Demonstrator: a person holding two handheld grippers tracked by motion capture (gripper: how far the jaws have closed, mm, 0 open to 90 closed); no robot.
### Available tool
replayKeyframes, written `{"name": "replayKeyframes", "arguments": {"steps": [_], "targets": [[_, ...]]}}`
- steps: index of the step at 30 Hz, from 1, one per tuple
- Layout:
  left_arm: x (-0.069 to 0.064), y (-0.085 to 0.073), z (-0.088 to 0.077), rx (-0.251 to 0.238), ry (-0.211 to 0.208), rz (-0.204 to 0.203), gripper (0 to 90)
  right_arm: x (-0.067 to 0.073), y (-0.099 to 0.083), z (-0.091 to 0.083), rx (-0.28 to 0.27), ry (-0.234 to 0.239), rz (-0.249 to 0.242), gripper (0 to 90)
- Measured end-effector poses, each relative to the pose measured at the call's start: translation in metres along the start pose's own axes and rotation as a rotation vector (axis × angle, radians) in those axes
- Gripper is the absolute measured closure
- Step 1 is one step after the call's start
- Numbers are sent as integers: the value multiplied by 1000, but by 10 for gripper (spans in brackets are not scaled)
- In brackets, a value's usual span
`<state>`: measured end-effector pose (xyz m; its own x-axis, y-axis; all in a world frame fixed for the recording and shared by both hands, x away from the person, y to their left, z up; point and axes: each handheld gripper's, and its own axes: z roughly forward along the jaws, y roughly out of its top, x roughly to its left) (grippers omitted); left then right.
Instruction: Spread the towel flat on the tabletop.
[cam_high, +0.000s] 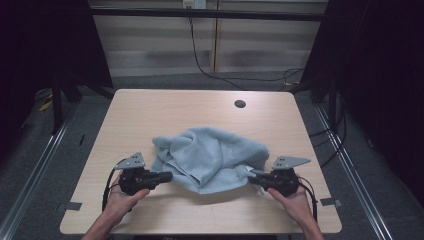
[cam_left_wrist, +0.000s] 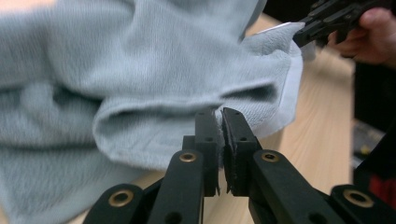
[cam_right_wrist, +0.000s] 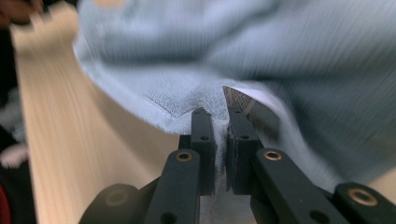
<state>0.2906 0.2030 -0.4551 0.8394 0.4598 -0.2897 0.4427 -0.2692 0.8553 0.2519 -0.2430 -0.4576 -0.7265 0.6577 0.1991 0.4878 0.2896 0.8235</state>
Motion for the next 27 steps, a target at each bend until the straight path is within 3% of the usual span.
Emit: {"name": "replayKeyframes", "arguments": {"steps": [4, 5, 9, 13, 16, 18, 20, 23, 27], "targets": [[12, 20, -5, -92, 44, -25, 856, -8, 31, -6, -99, -30, -18, 845], [16, 24, -5, -94, 48, -27, 856, -13, 39, -3, -117, -31, -20, 845], [41, 33, 8, -65, 114, -46, 856, -33, 54, 21, -151, -53, 21, 845], [72, 21, 31, 14, 188, -101, 853, -49, 52, 51, -127, -69, 82, 845], [80, 13, 44, 44, 185, -117, 846, -55, 43, 74, -58, -78, 99, 844], [85, 7, 54, 92, 186, -106, 842, -58, 36, 85, -31, -73, 116, 844], [89, 3, 58, 89, 171, -144, 840, -59, 29, 93, -12, -69, 128, 844], [85, 0, 61, 112, 182, -124, 839, -57, 21, 99, 6, -65, 133, 847], [77, -8, 55, 118, 123, -128, 841, -54, 17, 95, 23, -59, 117, 848]]}}
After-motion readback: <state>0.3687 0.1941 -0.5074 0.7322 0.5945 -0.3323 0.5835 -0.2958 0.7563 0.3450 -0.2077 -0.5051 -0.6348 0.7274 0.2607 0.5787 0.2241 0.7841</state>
